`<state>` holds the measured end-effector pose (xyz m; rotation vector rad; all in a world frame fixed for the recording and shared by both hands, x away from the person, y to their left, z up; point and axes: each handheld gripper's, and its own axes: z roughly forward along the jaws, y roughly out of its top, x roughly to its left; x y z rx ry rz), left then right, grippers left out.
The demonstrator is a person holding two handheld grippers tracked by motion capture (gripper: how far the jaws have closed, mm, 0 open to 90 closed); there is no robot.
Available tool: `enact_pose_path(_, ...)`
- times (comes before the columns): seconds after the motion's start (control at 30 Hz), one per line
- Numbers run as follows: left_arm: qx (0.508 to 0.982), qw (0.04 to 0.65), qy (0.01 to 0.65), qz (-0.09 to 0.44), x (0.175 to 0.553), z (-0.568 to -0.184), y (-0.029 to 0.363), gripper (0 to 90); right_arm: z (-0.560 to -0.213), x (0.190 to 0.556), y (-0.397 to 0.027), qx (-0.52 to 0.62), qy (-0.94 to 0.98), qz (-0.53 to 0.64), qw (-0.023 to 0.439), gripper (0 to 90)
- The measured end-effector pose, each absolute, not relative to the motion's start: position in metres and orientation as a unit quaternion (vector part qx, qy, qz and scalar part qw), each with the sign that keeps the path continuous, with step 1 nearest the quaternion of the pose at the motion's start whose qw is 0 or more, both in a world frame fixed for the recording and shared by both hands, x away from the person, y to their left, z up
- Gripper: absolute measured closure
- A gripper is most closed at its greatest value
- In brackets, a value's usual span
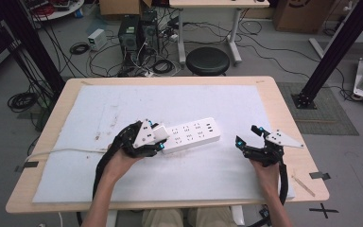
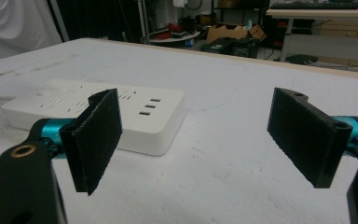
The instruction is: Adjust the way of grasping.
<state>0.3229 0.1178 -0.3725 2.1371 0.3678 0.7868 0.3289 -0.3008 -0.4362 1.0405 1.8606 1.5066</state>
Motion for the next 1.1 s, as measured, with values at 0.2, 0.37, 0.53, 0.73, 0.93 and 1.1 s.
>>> enact_pose_path(0.2, 0.841, 0.403, 0.135, 0.334, 0.313, -0.381, 0.102, 42.4, -0.435, 0.329, -0.3, 0.375, 0.696, 0.559, 0.251, 18.2)
enact_pose_path(0.37, 0.837, 0.388, 0.122, 0.365, 0.307, -0.383, 0.09, 42.4, -0.434, 0.328, -0.296, 0.359, 0.704, 0.576, 0.208, 18.2)
enact_pose_path(0.53, 0.824, 0.379, 0.112, 0.405, 0.302, -0.385, 0.082, 42.4, -0.424, 0.331, -0.288, 0.338, 0.717, 0.598, 0.121, 18.9)
enact_pose_path(0.73, 0.812, 0.37, 0.097, 0.44, 0.296, -0.391, 0.075, 42.4, -0.404, 0.336, -0.277, 0.304, 0.72, 0.617, 0.089, 19.0)
enact_pose_path(0.93, 0.799, 0.356, 0.063, 0.48, 0.286, -0.399, 0.067, 42.5, -0.394, 0.339, -0.264, 0.284, 0.724, 0.626, 0.049, 19.0)
enact_pose_path(1.1, 0.791, 0.348, 0.042, 0.502, 0.28, -0.405, 0.059, 42.5, -0.392, 0.34, -0.255, 0.268, 0.738, 0.619, 0.032, 19.0)
